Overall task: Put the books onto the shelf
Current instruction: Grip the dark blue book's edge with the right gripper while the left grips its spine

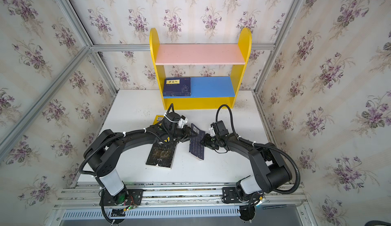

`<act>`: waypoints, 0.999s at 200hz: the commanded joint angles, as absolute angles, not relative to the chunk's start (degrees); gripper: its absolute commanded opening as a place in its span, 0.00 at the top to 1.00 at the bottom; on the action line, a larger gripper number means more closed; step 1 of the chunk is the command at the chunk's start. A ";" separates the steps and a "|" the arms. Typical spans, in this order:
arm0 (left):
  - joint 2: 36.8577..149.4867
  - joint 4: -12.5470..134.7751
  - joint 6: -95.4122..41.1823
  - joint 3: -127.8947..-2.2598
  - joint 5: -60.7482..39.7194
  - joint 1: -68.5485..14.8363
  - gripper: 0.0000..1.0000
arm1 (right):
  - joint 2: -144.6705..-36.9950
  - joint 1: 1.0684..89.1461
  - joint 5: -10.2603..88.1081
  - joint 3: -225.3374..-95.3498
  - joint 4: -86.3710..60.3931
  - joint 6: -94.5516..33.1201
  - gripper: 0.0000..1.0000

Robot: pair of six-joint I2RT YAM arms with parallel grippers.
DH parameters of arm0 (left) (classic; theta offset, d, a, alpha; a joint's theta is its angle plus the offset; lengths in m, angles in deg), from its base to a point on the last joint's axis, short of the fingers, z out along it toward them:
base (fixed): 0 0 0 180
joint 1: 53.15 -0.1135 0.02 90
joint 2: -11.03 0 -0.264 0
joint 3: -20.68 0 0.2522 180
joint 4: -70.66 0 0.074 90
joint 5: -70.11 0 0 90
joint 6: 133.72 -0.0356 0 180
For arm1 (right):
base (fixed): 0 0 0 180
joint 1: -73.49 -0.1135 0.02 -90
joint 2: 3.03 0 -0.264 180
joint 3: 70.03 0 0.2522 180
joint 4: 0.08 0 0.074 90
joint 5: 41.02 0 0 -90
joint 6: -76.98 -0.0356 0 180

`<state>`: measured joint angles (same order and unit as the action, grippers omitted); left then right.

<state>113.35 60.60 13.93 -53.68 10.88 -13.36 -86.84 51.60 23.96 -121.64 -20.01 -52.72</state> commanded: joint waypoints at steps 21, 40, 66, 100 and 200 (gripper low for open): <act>114.20 55.12 8.90 -56.37 8.70 -13.42 0.77 | -86.17 53.81 21.72 -124.72 -19.18 -54.36 0.52; 114.16 52.28 6.77 -57.41 7.07 -13.42 0.80 | -84.61 56.17 21.29 -125.35 -20.56 -55.32 0.47; 113.20 49.54 3.91 -58.04 5.01 -13.42 0.84 | -81.87 60.48 19.80 -126.18 -22.25 -57.57 0.41; 110.25 46.05 -1.61 -59.27 1.79 -13.24 0.90 | -81.73 62.94 17.15 -130.77 -26.47 -58.81 0.36; 109.11 44.74 -5.91 -61.19 1.09 -12.72 0.96 | -82.86 62.94 16.54 -128.00 -22.26 -65.46 0.34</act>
